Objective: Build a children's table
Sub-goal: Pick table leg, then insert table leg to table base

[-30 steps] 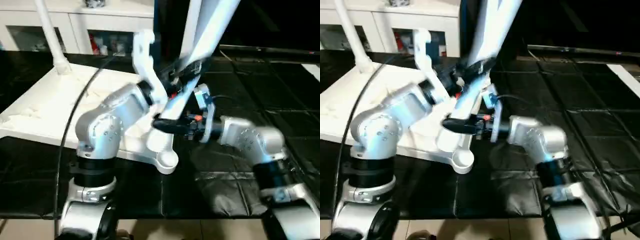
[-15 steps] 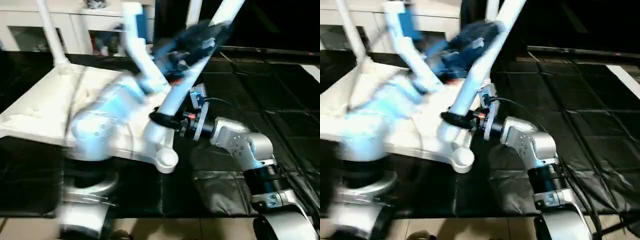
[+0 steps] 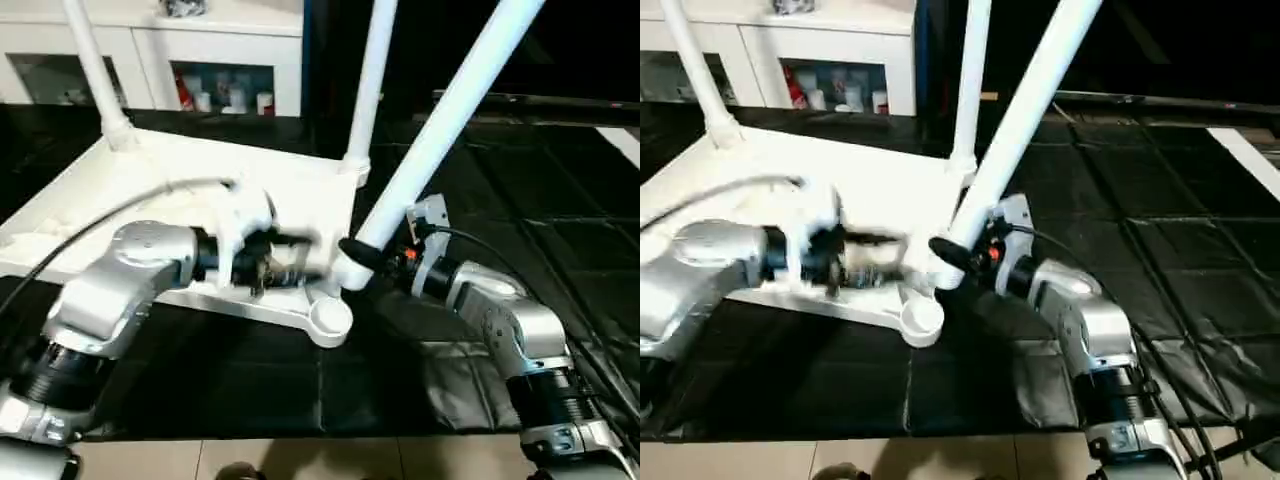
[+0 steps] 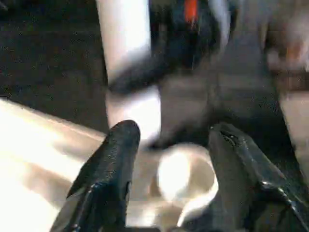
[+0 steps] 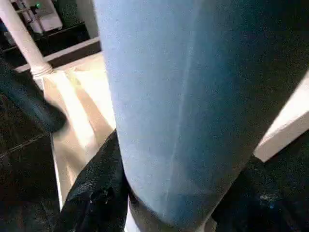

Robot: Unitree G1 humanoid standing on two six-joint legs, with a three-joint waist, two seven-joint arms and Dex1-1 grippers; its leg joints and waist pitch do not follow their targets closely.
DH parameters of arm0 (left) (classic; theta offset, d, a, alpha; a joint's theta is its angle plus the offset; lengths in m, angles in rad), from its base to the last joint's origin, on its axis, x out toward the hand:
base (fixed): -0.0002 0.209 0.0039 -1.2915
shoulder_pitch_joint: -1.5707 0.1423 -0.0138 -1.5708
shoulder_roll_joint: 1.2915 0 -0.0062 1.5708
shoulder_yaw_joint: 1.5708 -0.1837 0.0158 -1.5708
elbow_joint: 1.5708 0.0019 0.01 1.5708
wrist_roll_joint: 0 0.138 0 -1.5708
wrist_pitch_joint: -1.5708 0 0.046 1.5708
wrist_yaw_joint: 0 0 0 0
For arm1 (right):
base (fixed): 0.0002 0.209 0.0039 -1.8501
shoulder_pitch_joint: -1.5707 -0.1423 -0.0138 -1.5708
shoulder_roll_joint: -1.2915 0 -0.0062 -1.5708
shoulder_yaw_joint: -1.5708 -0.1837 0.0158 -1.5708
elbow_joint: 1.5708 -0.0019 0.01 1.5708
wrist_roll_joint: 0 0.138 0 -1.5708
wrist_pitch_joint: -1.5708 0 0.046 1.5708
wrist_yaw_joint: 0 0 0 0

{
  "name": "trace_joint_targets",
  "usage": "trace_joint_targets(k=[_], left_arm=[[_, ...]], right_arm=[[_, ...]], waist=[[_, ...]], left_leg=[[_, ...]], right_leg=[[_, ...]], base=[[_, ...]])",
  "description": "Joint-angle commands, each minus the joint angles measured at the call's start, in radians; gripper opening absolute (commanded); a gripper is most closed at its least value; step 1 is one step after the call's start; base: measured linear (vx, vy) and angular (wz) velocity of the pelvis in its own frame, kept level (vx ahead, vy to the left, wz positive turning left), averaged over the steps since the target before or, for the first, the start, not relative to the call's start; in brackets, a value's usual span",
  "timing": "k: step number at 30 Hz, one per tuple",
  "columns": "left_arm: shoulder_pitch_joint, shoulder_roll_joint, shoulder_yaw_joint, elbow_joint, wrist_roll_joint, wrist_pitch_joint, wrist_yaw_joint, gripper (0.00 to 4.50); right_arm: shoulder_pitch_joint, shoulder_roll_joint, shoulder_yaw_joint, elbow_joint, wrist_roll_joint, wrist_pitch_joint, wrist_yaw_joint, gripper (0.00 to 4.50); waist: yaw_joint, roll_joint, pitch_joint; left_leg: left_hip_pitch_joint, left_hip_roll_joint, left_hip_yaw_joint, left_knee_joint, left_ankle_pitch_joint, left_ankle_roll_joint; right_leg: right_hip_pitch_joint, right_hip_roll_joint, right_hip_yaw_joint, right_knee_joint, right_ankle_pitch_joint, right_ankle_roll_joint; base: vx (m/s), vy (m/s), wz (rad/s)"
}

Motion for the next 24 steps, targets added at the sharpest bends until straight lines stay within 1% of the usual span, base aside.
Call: trace_joint_targets(k=[1, 2, 3, 4, 5, 6, 7, 8, 9, 10, 11, 13, 14, 17, 19, 22, 24], left_arm=[[-0.018, 0.013, -0.052, 0.061, 0.064, -0.068, -0.056, 2.31], [-0.032, 0.024, -0.089, 0.119, 0.103, -0.117, -0.09, 2.21], [-0.041, 0.032, -0.111, 0.154, 0.126, -0.148, -0.111, 2.21], [-0.051, 0.041, -0.136, 0.187, 0.151, -0.17, -0.133, 2.03], [-0.056, 0.044, -0.146, 0.205, 0.164, -0.183, -0.144, 2.03], [-0.059, 0.046, -0.152, 0.216, 0.172, -0.191, -0.151, 1.94], [-0.067, 0.047, -0.163, 0.244, 0.188, -0.213, -0.164, 1.88], [-0.074, 0.048, -0.173, 0.27, 0.202, -0.232, -0.176, 1.8], [-0.077, 0.047, -0.178, 0.286, 0.209, -0.239, -0.182, 1.7], [-0.077, 0.047, -0.178, 0.286, 0.209, -0.239, -0.182, 1.6], [-0.082, 0.045, -0.184, 0.313, 0.224, -0.252, -0.187, 1.54], [-0.085, 0.045, -0.188, 0.325, 0.233, -0.261, -0.191, 1.47], [-0.088, 0.042, -0.188, 0.337, 0.239, -0.27, -0.19, 1.38], [-0.101, 0.024, -0.18, 0.391, 0.25, -0.306, -0.188, 1.12], [-0.11, 0.008, -0.169, 0.423, 0.247, -0.32, -0.192, 1.04], [-0.114, -0.003, -0.161, 0.444, 0.249, -0.331, -0.197, 0.73], [-0.116, -0.007, -0.16, 0.454, 0.255, -0.333, -0.197, 0.67]], right_arm=[[0.012, -0.012, -0.011, -0.026, -0.009, -0.017, -0.006, 1.91], [0.021, -0.014, -0.009, -0.037, -0.01, -0.018, -0.011, 1.91], [0.028, -0.015, -0.008, -0.045, -0.01, -0.018, -0.014, 1.91], [0.034, -0.017, -0.005, -0.055, -0.01, -0.017, -0.016, 1.91], [0.036, -0.018, -0.004, -0.059, -0.01, -0.017, -0.016, 1.91], [0.038, -0.018, -0.003, -0.061, -0.01, -0.016, -0.017, 1.91], [0.041, -0.019, -0.003, -0.065, -0.01, -0.016, -0.017, 1.91], [0.046, -0.021, -0.002, -0.069, -0.011, -0.017, -0.017, 1.91], [0.049, -0.021, -0.002, -0.072, -0.01, -0.017, -0.017, 1.91], [0.049, -0.021, -0.002, -0.072, -0.01, -0.017, -0.017, 1.91], [0.056, -0.022, -0.001, -0.075, -0.013, -0.018, -0.017, 1.91], [0.059, -0.023, 0.0, -0.077, -0.015, -0.019, -0.016, 1.91], [0.06, -0.023, 0.0, -0.078, -0.016, -0.019, -0.016, 1.91], [0.068, -0.022, 0.007, -0.086, -0.017, -0.019, -0.014, 1.91], [0.07, -0.022, 0.014, -0.088, -0.019, -0.019, -0.012, 1.91], [0.07, -0.022, 0.02, -0.09, -0.021, -0.018, -0.01, 1.91], [0.071, -0.022, 0.022, -0.093, -0.022, -0.018, -0.01, 1.91]], waist=[[-0.004, 0.022, -0.067], [-0.006, 0.022, -0.067], [-0.006, 0.023, -0.068], [-0.006, 0.033, -0.07], [-0.009, 0.028, -0.07], [-0.01, 0.03, -0.073], [-0.011, 0.031, -0.073], [-0.011, 0.035, -0.074], [-0.013, 0.032, -0.075], [-0.013, 0.033, -0.076], [-0.013, 0.038, -0.076], [-0.014, 0.037, -0.075], [-0.015, 0.037, -0.074], [-0.016, 0.034, -0.073], [-0.015, 0.035, -0.073], [-0.016, 0.036, -0.073], [-0.015, 0.036, -0.073]], left_leg=[[0.012, 0.016, -0.011, -0.081, -0.274, -0.038], [0.018, 0.016, -0.012, -0.081, -0.291, -0.037], [0.019, 0.018, -0.013, -0.081, -0.293, -0.041], [0.02, 0.018, -0.015, -0.082, -0.293, -0.042], [0.019, 0.018, -0.014, -0.083, -0.292, -0.04], [0.02, 0.02, -0.015, -0.082, -0.287, -0.042], [0.016, 0.021, -0.015, -0.082, -0.276, -0.041], [0.018, 0.021, -0.014, -0.081, -0.275, -0.041], [0.015, 0.021, -0.014, -0.081, -0.27, -0.04], [0.015, 0.023, -0.014, -0.08, -0.266, -0.042], [0.016, 0.023, -0.014, -0.08, -0.268, -0.042], [0.015, 0.022, -0.013, -0.08, -0.275, -0.041], [0.015, 0.022, -0.013, -0.079, -0.277, -0.041], [0.016, 0.021, -0.012, -0.079, -0.28, -0.035], [0.017, 0.021, -0.011, -0.078, -0.278, -0.033], [0.017, 0.023, -0.012, -0.079, -0.287, -0.035], [0.017, 0.023, -0.013, -0.079, -0.287, -0.035]], right_leg=[[0.054, -0.07, 0.057, -0.095, -0.413, -0.074], [0.052, -0.071, 0.055, -0.104, -0.453, -0.063], [0.052, -0.072, 0.055, -0.099, -0.45, -0.066], [0.053, -0.072, 0.055, -0.096, -0.443, -0.069], [0.053, -0.07, 0.055, -0.1, -0.436, -0.07], [0.054, -0.071, 0.056, -0.094, -0.405, -0.085], [0.056, -0.07, 0.057, -0.09, -0.37, -0.103], [0.055, -0.071, 0.057, -0.088, -0.357, -0.11], [0.058, -0.07, 0.057, -0.084, -0.332, -0.122], [0.058, -0.072, 0.058, -0.079, -0.312, -0.137], [0.058, -0.072, 0.058, -0.079, -0.307, -0.144], [0.06, -0.071, 0.058, -0.079, -0.302, -0.156], [0.06, -0.072, 0.058, -0.079, -0.306, -0.159], [0.059, -0.073, 0.057, -0.084, -0.335, -0.151], [0.058, -0.074, 0.058, -0.087, -0.349, -0.149], [0.058, -0.075, 0.057, -0.088, -0.358, -0.148], [0.058, -0.076, 0.058, -0.087, -0.356, -0.148]], base=[[0.0, 0.0, 0.0], [0.0, 0.0, 0.0], [0.0, 0.0, 0.0], [0.0, 0.0, 0.0], [0.0, 0.0, 0.0], [0.0, 0.0, 0.0], [0.0, 0.0, 0.0], [0.0, 0.0, 0.0], [0.0, 0.0, 0.0], [0.0, 0.0, 0.0], [0.0, 0.0, 0.0], [0.0, 0.0, 0.0], [0.0, 0.0, 0.0], [0.0, 0.0, 0.0], [0.0, 0.0, 0.0], [0.0, 0.0, 0.0], [0.0, 0.0, 0.0]])
